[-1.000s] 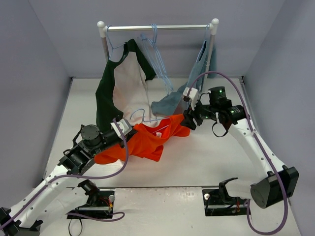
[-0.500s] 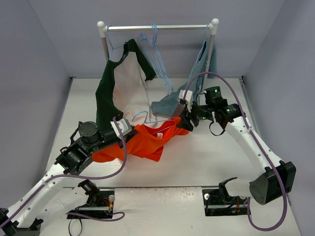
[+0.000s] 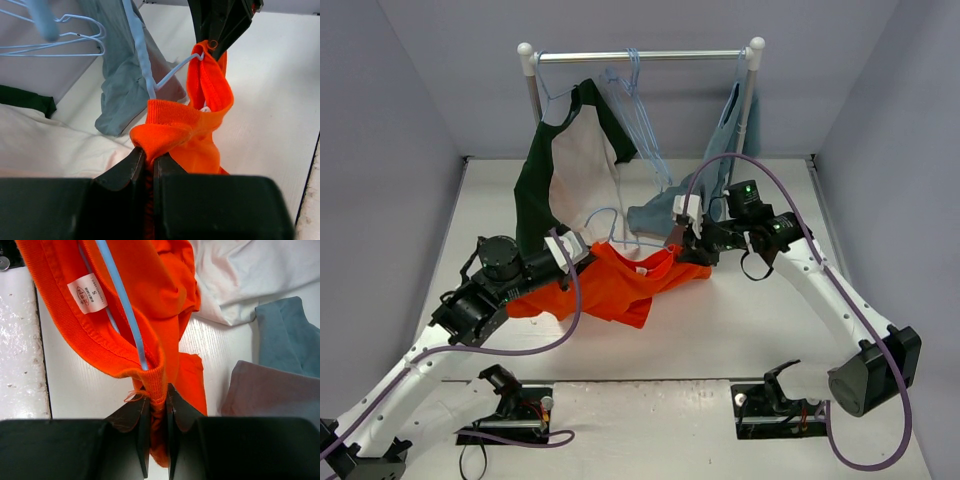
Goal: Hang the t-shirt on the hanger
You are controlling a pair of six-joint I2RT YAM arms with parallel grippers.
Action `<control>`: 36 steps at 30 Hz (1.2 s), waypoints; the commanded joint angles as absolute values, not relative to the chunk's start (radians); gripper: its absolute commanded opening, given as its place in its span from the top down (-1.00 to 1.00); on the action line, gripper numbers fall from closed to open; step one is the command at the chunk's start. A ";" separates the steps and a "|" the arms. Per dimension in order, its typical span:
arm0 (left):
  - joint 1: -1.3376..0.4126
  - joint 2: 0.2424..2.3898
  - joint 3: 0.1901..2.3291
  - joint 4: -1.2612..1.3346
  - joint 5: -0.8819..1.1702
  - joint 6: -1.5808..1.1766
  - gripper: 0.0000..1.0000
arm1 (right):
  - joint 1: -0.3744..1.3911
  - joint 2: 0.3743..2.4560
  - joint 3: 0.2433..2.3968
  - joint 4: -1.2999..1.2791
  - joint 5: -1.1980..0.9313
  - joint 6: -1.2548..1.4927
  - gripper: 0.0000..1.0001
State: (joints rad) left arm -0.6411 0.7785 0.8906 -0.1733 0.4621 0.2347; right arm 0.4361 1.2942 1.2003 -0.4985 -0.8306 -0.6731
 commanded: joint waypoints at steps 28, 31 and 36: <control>-0.667 0.928 1.046 -0.138 0.735 0.235 1.00 | 0.527 1.264 1.375 -0.405 -0.888 -0.545 0.60; -0.666 0.935 1.051 -0.131 0.732 0.234 1.00 | 0.540 1.272 1.386 -0.406 -0.885 -0.545 0.71; -0.667 0.949 1.064 -0.131 0.733 0.238 1.00 | 0.556 1.289 1.387 -0.406 -0.876 -0.533 0.72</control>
